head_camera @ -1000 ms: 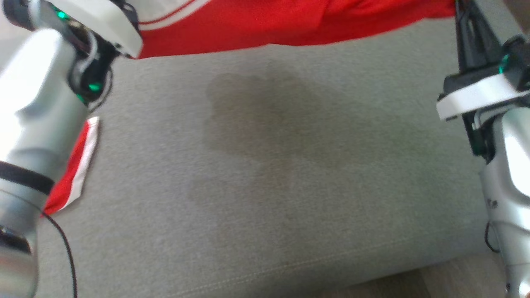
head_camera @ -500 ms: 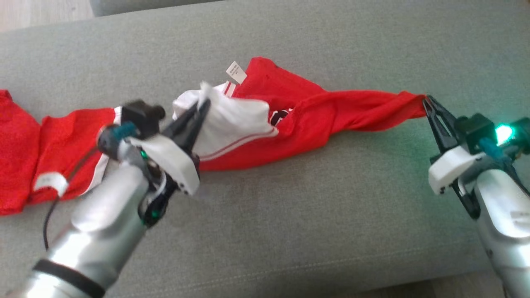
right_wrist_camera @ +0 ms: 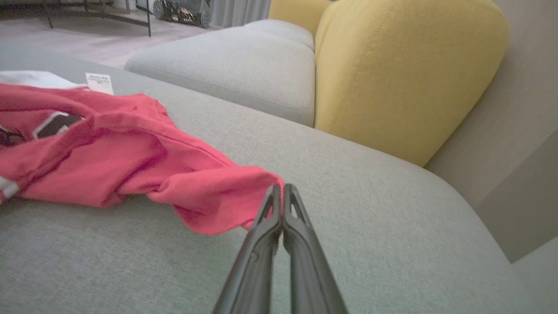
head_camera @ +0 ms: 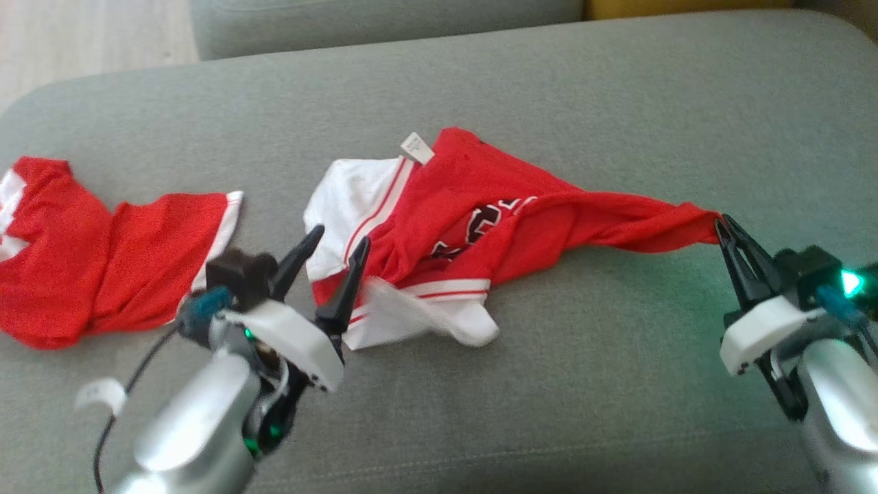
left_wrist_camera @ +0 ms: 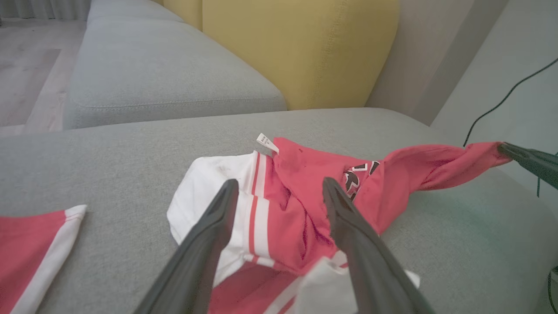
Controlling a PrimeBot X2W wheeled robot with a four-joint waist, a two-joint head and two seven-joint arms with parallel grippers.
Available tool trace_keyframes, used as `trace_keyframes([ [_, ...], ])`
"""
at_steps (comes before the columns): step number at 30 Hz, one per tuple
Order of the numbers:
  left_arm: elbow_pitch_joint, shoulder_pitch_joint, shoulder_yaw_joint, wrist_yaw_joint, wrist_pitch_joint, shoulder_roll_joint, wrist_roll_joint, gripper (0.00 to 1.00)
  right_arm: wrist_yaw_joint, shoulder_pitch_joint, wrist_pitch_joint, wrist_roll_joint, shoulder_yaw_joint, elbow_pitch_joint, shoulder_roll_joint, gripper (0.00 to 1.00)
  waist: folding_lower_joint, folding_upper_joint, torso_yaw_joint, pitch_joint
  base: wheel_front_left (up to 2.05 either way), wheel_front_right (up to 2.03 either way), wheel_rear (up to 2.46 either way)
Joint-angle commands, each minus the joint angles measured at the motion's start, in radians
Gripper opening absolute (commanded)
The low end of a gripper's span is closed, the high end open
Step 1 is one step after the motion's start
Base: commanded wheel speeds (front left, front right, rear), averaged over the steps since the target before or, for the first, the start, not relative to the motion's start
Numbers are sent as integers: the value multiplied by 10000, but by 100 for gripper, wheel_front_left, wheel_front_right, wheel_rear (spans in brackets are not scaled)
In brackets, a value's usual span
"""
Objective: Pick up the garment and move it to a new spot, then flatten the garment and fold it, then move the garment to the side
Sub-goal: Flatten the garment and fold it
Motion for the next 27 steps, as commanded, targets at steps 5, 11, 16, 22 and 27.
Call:
trace_keyframes([
  [5,-1163,858,1021,258,-91,-166,197,100,75,955,238,13,-396,-999,-78,23,0,-1,418,-284,0,0,0],
  [11,-1329,1777,1232,261,-91,-614,394,100,75,2027,1142,76,-1778,-1983,90,100,0,-1,615,-540,0,0,0],
  [16,-1173,2183,1349,230,-91,-941,435,100,75,2655,1491,-53,-3073,-3179,629,100,0,-1,649,-675,0,0,0],
  [22,-323,2432,1180,31,299,-1518,-127,100,75,3124,1754,-476,-4469,-4907,2151,100,0,-1,491,-623,0,0,0],
  [27,285,2370,1138,-44,895,-1820,-610,100,75,3150,1798,-760,-4559,-5334,2589,100,0,-1,312,-507,0,0,0],
])
